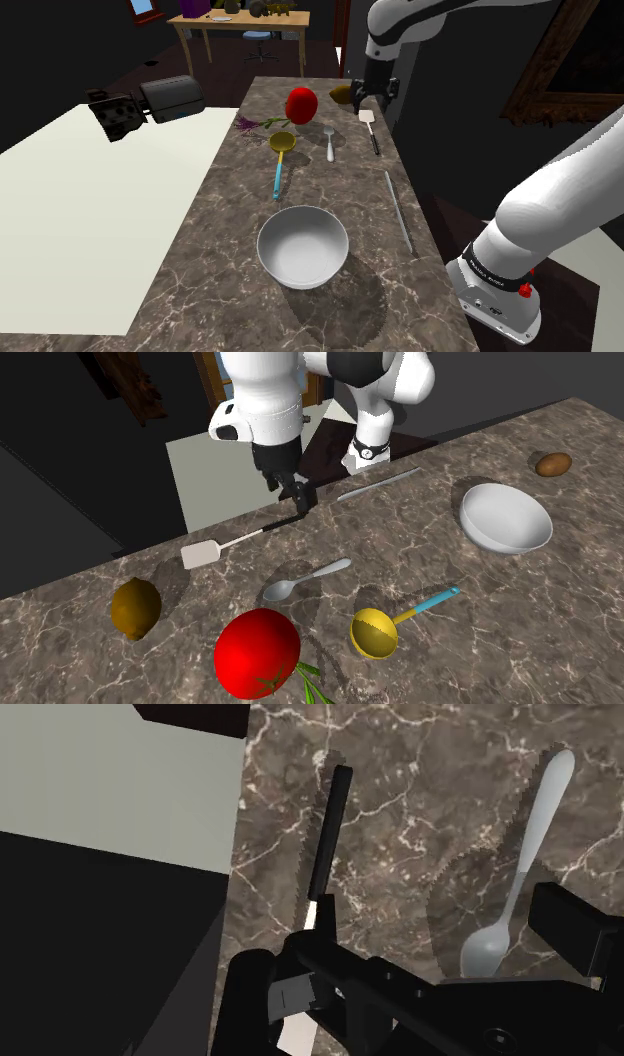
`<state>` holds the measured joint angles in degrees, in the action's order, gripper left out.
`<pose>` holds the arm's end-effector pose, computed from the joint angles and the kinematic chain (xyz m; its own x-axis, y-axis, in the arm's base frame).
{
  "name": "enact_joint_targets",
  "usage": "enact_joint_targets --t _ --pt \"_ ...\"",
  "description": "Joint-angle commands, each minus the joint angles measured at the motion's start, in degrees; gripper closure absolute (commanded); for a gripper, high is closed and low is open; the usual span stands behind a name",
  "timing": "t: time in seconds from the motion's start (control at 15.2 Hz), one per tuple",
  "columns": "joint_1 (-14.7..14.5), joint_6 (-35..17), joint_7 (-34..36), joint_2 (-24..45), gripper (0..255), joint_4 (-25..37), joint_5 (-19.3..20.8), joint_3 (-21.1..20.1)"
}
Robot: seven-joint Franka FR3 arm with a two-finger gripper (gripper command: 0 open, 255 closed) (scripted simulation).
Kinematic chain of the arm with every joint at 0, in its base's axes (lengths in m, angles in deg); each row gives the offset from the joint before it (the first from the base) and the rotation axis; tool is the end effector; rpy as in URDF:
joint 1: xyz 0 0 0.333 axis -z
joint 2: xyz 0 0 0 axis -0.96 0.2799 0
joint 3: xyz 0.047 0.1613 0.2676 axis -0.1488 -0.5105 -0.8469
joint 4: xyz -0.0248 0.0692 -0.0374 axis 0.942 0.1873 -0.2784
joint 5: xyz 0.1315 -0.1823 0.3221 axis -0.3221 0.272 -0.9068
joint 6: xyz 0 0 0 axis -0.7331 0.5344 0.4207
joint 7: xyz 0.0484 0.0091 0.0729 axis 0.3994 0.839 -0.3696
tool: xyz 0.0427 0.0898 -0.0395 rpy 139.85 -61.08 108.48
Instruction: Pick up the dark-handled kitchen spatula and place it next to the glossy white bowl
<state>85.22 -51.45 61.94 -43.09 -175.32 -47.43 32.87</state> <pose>0.4747 -0.1053 0.4493 0.8723 -0.4879 -0.0335 -0.4889 -0.8717 -0.0350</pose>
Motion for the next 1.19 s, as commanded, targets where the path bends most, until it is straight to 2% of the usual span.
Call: enact_joint_targets --t 0.0,0.53,1.12 --pt "0.9 -1.2 2.0 3.4 0 1.8 0.2 0.6" --pt "4.6 -5.2 7.4 16.7 0 9.3 0.1 4.2" --pt "4.6 -10.7 7.1 19.3 0 6.3 -0.4 4.1"
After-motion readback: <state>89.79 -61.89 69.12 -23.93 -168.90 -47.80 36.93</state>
